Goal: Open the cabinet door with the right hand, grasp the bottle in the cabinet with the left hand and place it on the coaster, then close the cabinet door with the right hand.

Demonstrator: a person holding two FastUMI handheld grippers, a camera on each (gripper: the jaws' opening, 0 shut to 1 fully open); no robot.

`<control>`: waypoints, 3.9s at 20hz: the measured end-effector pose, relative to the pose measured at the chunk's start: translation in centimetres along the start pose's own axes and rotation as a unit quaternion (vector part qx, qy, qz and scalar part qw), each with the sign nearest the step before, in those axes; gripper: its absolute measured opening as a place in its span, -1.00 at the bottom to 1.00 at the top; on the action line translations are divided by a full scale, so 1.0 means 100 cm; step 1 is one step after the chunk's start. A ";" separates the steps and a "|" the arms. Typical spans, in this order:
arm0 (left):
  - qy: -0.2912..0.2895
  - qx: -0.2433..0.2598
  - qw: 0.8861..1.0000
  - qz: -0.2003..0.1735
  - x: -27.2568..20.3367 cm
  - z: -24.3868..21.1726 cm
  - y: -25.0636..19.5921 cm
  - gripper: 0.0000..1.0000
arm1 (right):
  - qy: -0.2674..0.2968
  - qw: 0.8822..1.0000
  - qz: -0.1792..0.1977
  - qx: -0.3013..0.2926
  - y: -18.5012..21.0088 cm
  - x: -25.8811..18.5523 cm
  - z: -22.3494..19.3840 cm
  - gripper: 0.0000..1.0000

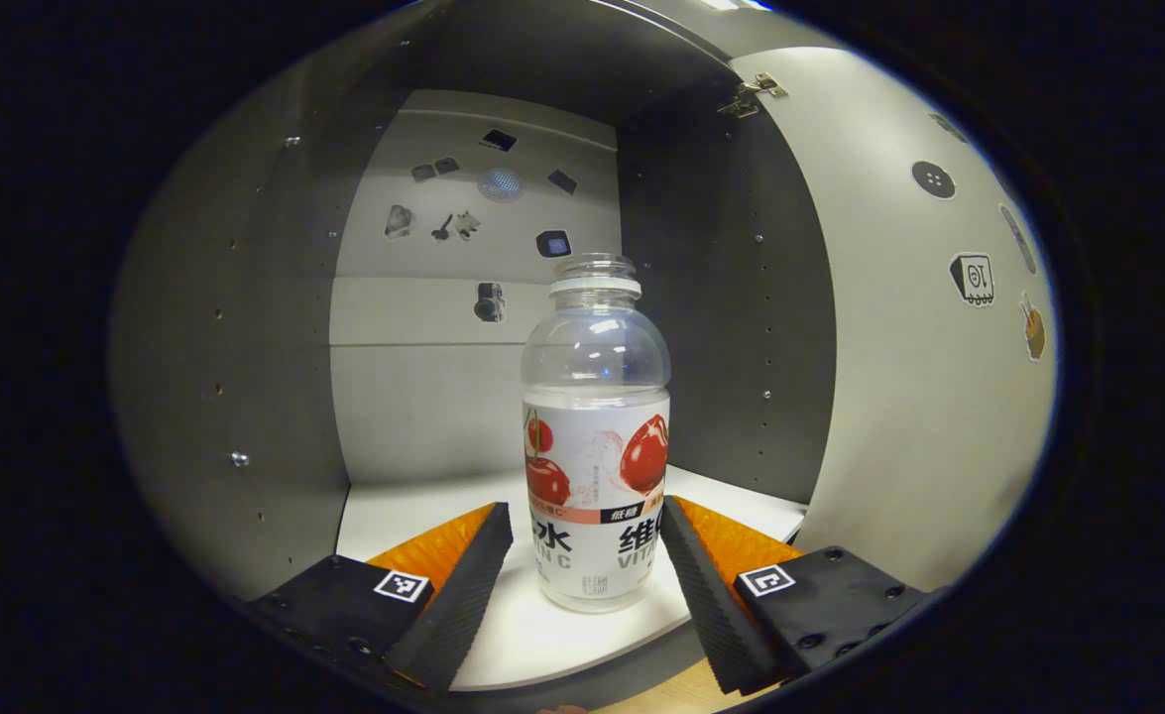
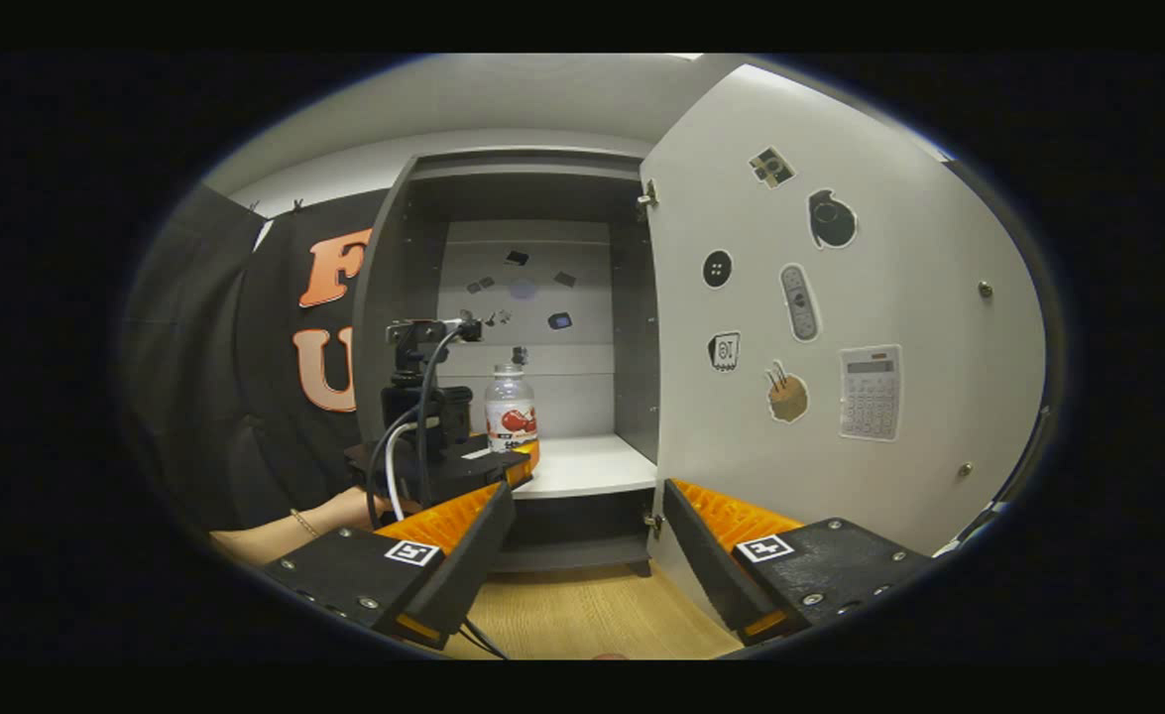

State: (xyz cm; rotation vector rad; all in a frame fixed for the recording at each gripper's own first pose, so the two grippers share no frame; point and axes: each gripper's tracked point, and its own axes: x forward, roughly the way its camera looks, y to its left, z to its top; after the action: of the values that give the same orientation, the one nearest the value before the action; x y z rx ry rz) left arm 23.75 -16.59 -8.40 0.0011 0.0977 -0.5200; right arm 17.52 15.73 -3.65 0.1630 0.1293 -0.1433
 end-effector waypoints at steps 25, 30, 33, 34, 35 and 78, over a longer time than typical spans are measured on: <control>-0.059 0.025 0.993 0.095 -0.125 0.020 -0.010 0.56 | -0.004 0.994 0.112 -0.014 -0.010 -0.065 -0.006 0.86; -0.059 0.039 0.987 0.146 -0.193 -0.010 -0.013 0.58 | -0.017 0.987 0.159 -0.025 -0.013 -0.081 -0.013 0.86; -0.060 0.042 0.983 0.166 -0.225 -0.038 -0.015 0.58 | -0.021 0.985 0.170 -0.030 -0.015 -0.081 -0.021 0.86; -0.060 0.043 0.983 0.170 -0.234 -0.048 -0.016 0.58 | -0.018 0.985 0.170 -0.031 -0.015 -0.080 -0.025 0.86; -0.057 0.047 0.982 0.171 -0.240 -0.061 -0.016 0.58 | -0.014 0.985 0.168 -0.032 -0.014 -0.079 -0.030 0.86; 0.137 -0.028 0.966 0.219 -0.340 -0.332 0.043 0.70 | 0.083 0.982 0.168 -0.035 0.078 -0.096 -0.108 0.87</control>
State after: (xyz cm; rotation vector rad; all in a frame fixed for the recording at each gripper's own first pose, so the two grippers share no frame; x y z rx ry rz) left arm -6.52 4.83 -38.39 0.0393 0.3731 -0.0702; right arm 8.02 26.44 -11.65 0.1238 0.2695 0.2120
